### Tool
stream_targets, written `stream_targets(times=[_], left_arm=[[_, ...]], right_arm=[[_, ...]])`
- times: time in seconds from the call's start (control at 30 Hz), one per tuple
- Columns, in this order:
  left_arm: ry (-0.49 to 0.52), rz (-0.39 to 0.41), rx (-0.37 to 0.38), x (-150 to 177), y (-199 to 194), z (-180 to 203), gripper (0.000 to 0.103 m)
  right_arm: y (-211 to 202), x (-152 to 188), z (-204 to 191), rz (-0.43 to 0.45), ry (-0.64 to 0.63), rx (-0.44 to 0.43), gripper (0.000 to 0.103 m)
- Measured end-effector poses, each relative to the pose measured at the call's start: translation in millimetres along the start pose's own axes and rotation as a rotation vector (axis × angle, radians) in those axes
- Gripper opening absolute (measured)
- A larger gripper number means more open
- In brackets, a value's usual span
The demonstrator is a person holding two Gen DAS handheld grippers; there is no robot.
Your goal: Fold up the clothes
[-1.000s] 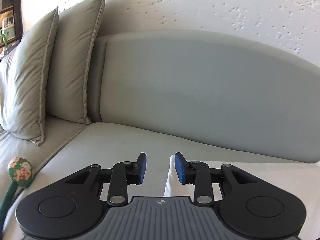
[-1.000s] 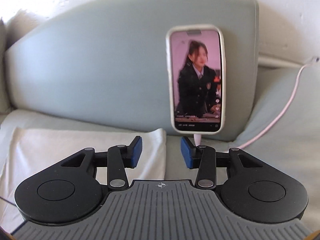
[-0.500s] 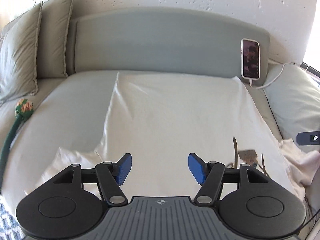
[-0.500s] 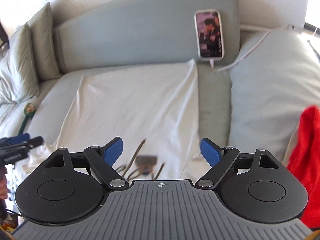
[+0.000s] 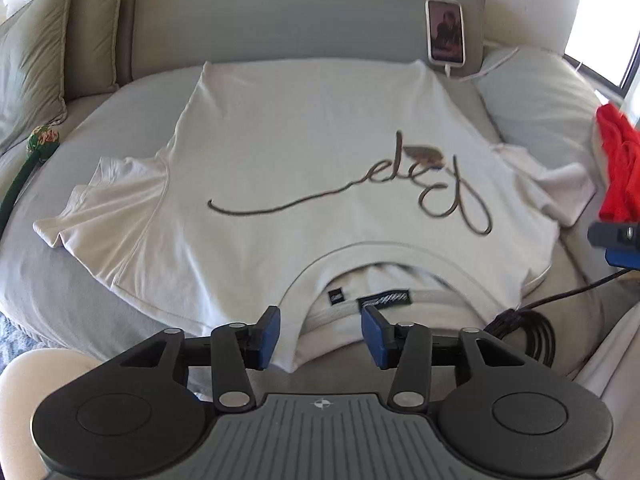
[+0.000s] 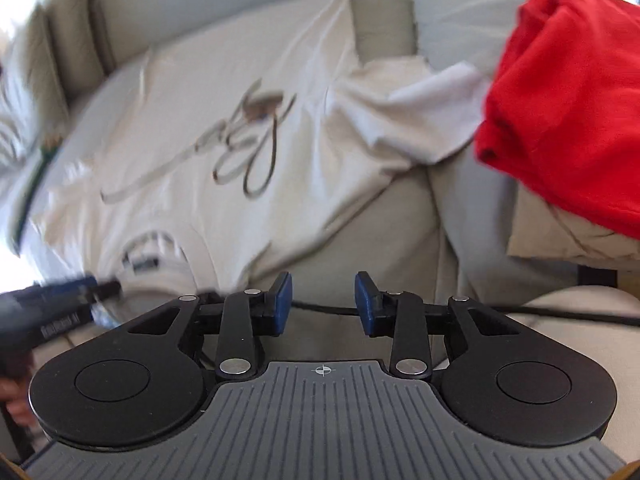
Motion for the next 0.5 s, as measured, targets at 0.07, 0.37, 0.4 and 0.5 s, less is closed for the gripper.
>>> stream_targets(times=[0.07,0.37,0.4,0.5], left_arm=[[-0.047,0.031,0.021,-3,-7,2,0.052],[0.002,0.039,0.061,12,-49,4,0.053],[-0.019,0.048,0.079,11,-51,3,0.054],[-0.092,0.068,0.146,6,-54,7,0.054]], right_arm=[[-23,-21,20,0.146,0.157,-0.091,0.076],[-3,-59,44,0.182,0.499,-0.163,0.055],[-6,-72,38,0.185,0.446,-0.145,0.055],[-14,-115,29,0.146,0.281,-0.085,0.058]])
Point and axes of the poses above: each gripper's, at about its wrist camera, not at the fingertips, and y roughly the way its jaws point, z to its right, x to its underside, the point moved 8 cm from there along y, roughly the way its jaws point, and after that the axes turned 3 degrees about x, right-handed, at the moved point
